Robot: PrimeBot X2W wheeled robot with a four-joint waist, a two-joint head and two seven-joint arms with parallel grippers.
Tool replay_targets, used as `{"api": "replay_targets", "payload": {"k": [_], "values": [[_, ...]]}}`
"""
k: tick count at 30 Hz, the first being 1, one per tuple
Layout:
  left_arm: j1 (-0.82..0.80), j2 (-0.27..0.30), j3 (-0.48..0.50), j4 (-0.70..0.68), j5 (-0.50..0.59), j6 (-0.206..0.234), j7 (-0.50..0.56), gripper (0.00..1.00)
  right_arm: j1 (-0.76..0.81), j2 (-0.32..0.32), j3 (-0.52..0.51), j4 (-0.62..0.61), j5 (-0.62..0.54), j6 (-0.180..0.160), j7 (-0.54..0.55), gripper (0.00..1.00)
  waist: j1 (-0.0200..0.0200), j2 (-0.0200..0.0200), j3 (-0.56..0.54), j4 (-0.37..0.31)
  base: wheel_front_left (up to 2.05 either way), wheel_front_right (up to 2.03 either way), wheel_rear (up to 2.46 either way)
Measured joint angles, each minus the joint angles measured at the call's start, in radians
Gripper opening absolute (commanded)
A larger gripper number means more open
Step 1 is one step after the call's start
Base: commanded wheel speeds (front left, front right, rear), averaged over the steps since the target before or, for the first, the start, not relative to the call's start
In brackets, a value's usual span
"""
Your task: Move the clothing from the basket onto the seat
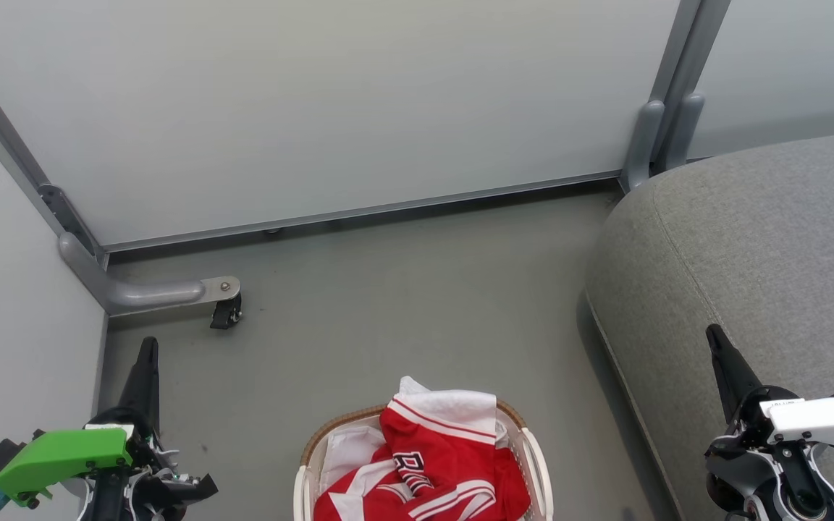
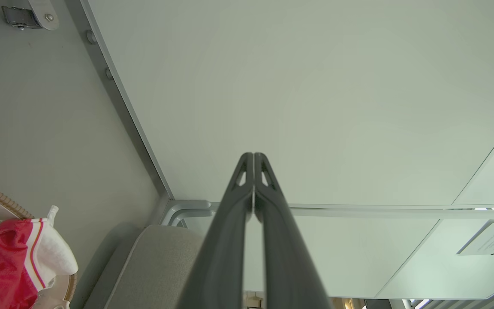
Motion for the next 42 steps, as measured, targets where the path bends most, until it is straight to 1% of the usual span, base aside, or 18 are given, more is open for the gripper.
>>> {"api": "replay_targets", "payload": {"k": [42], "values": [[0.000, 0.000, 0.000, 0.000, 0.000, 0.000, 0.000, 0.00, 0.000, 0.000, 0.000, 0.000, 0.000, 0.000, 0.000, 0.00, 0.0000, 0.0000, 0.000, 0.000, 0.00, 0.00, 0.00]]}}
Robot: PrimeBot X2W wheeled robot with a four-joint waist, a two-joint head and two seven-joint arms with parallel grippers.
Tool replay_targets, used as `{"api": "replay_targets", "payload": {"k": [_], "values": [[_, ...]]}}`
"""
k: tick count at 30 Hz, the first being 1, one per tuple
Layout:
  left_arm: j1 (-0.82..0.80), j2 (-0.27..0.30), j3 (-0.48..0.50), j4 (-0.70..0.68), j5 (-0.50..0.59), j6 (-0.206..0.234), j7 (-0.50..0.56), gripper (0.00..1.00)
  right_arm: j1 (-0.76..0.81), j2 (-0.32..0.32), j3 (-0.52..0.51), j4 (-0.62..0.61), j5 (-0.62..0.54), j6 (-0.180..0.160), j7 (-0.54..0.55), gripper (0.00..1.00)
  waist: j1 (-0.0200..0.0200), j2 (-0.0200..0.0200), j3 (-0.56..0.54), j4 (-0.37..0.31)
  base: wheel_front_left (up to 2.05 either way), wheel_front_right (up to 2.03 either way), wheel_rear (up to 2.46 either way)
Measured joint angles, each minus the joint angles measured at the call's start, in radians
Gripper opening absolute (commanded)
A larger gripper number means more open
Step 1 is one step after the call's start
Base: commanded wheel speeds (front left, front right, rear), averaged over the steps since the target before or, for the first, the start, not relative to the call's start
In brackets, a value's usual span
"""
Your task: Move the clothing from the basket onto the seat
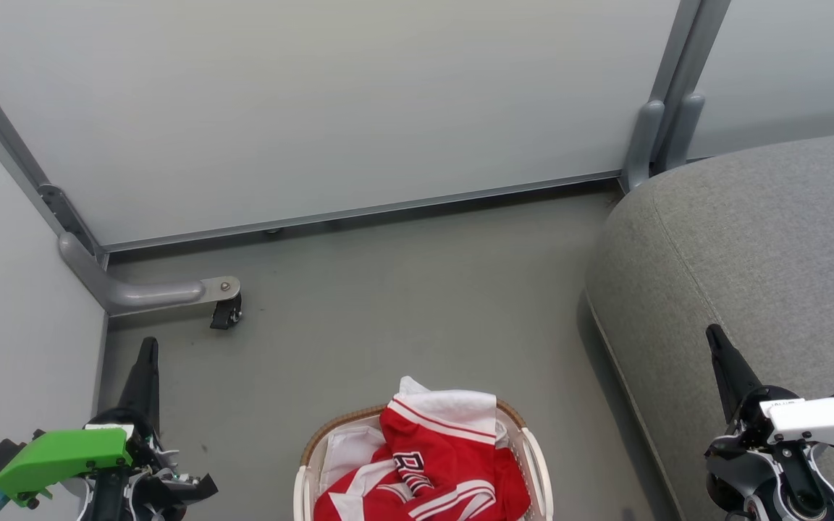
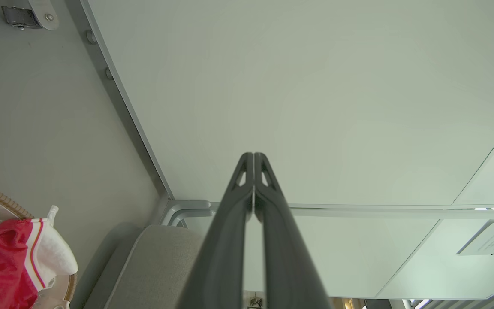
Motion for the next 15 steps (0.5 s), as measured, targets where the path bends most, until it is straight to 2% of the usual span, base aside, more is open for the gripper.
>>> {"api": "replay_targets", "payload": {"k": [5, 6, 15], "values": [[0.000, 0.000, 0.000, 0.000, 0.000, 0.000, 0.000, 0.00, 0.000, 0.000, 0.000, 0.000, 0.000, 0.000, 0.000, 0.00, 0.0000, 0.0000, 0.000, 0.000, 0.00, 0.00, 0.00], [0.001, -0.001, 0.000, 0.004, 0.000, 0.001, -0.001, 1.00, 0.002, 0.001, 0.000, 0.004, 0.000, 0.000, 0.000, 1.00, 0.0000, 0.0000, 0.000, 0.000, 0.00, 0.00, 0.00], [0.047, -0.009, -0.027, 0.048, 0.003, 0.004, -0.025, 1.00, 0.046, 0.018, 0.021, 0.054, -0.013, 0.000, -0.022, 1.00, 0.0000, 0.0000, -0.001, 0.000, 0.00, 0.00, 0.00]]}}
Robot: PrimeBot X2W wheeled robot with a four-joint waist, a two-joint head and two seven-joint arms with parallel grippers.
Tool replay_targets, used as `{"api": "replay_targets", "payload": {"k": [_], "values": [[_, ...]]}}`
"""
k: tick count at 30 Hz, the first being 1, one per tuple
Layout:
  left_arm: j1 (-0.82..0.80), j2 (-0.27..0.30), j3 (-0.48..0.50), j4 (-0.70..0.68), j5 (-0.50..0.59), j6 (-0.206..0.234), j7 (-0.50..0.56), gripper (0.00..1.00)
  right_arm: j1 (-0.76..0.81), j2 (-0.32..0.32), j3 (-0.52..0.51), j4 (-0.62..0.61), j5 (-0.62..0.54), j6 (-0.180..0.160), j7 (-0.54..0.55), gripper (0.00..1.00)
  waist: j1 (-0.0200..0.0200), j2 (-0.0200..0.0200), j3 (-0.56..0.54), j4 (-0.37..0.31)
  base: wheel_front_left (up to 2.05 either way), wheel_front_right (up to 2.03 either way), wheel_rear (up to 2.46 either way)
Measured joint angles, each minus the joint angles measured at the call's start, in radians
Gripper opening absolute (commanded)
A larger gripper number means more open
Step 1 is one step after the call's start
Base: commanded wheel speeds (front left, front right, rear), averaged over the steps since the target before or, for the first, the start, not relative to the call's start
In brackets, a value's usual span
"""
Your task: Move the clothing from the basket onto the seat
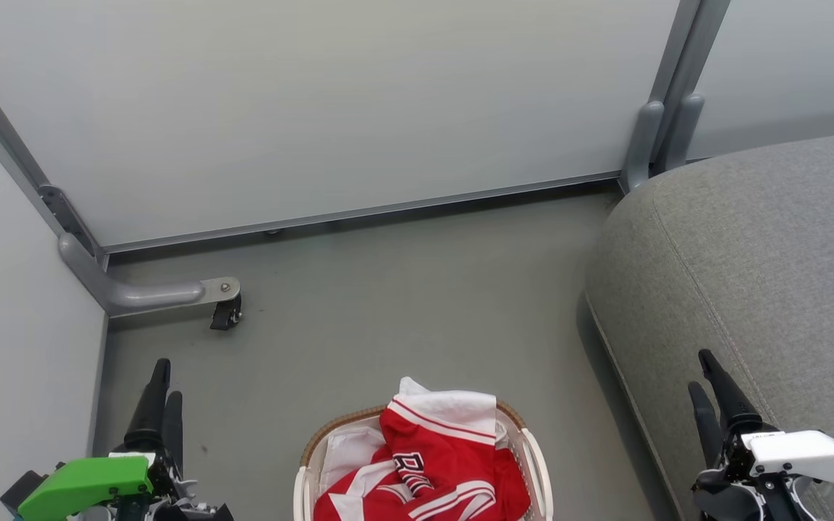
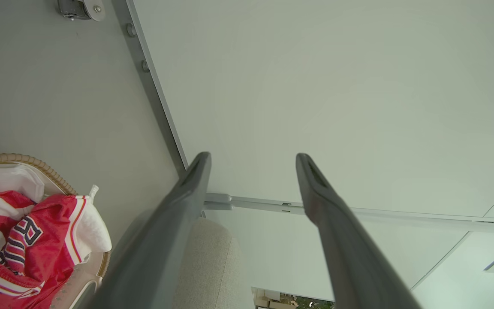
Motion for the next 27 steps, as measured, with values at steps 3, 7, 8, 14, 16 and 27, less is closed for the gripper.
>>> {"api": "replay_targets", "payload": {"k": [3, 7, 8, 14, 16, 27], "values": [[0.001, 0.000, -0.015, -0.005, 0.004, 0.000, -0.015, 1.00, 0.000, 0.000, 0.004, 0.005, -0.021, 0.000, -0.016, 1.00, 0.0000, 0.0000, -0.001, 0.000, 0.00, 0.00, 0.00], [0.007, 0.000, -0.027, -0.016, 0.021, 0.000, -0.033, 1.00, 0.001, 0.000, 0.003, 0.014, -0.068, 0.000, -0.036, 1.00, 0.0000, 0.0000, -0.002, 0.000, 0.00, 0.00, 0.00], [0.007, 0.000, -0.029, -0.018, 0.026, 0.000, -0.039, 1.00, 0.001, 0.000, 0.002, 0.014, -0.082, 0.000, -0.040, 1.00, 0.0000, 0.0000, -0.002, 0.000, 0.00, 0.00, 0.00], [0.010, 0.000, -0.039, -0.034, 0.070, 0.000, -0.065, 1.00, 0.001, -0.002, -0.010, -0.005, -0.208, 0.000, -0.066, 1.00, 0.0000, 0.0000, -0.004, 0.001, 0.00, 0.00, 0.00], [0.010, 0.000, -0.041, -0.038, 0.094, 0.000, -0.074, 1.00, 0.001, -0.002, -0.013, -0.017, -0.248, 0.000, -0.075, 1.00, 0.0000, 0.0000, -0.004, 0.001, 0.00, 0.00, 0.00], [0.010, 0.001, -0.069, -0.094, 0.335, 0.004, -0.118, 1.00, 0.008, -0.004, 0.002, -0.087, -0.483, 0.000, -0.119, 1.00, 0.0000, 0.0000, -0.009, 0.005, 0.00, 0.00, 0.00]]}}
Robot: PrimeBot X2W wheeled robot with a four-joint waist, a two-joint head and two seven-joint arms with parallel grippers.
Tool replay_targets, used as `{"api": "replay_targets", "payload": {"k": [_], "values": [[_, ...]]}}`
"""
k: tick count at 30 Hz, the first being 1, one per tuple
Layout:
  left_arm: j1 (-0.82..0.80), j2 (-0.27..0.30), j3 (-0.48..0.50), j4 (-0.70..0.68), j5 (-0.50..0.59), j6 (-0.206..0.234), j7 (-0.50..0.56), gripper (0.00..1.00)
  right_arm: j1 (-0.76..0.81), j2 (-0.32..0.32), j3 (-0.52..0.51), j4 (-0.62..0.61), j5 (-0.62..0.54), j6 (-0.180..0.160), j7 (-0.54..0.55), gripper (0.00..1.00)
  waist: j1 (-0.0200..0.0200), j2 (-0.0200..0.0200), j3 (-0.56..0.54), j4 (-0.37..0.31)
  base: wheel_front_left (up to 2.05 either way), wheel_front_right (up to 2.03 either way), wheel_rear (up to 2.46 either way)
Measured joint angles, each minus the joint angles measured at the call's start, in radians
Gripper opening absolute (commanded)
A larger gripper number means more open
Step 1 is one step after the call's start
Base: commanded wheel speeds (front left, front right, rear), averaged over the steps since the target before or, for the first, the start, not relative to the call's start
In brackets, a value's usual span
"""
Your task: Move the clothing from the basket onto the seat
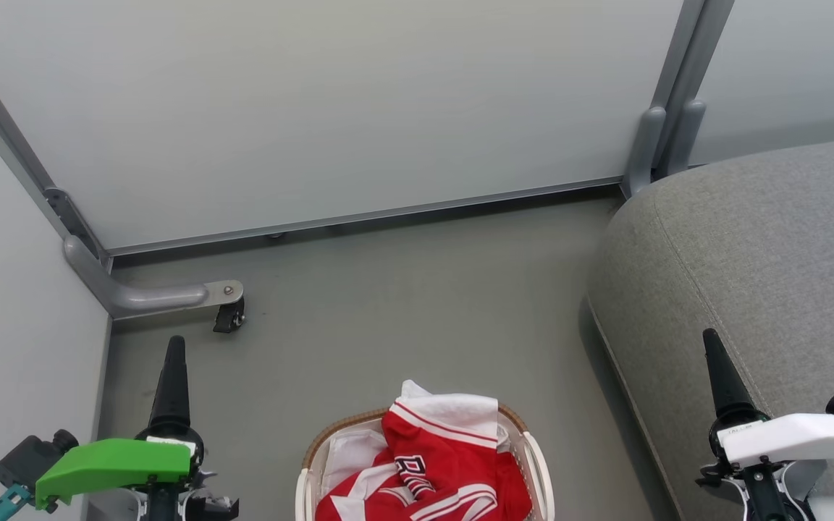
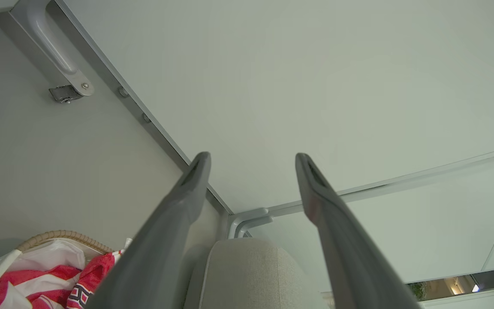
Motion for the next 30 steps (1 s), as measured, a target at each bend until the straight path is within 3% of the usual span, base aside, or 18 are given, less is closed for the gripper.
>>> {"api": "replay_targets", "payload": {"k": [16, 30], "values": [[0.031, 0.002, -0.061, -0.039, 0.370, 0.026, -0.054, 1.00, 0.025, -0.004, 0.041, -0.040, -0.348, 0.000, -0.054, 1.00, 0.0000, 0.0000, -0.007, 0.004, 0.00, 0.00, 0.00], [0.062, 0.002, -0.076, -0.047, 0.570, 0.050, -0.096, 1.00, 0.040, -0.007, 0.068, -0.027, -0.556, 0.000, -0.097, 1.00, 0.0000, 0.0000, -0.013, 0.007, 0.00, 0.00, 0.00]]}}
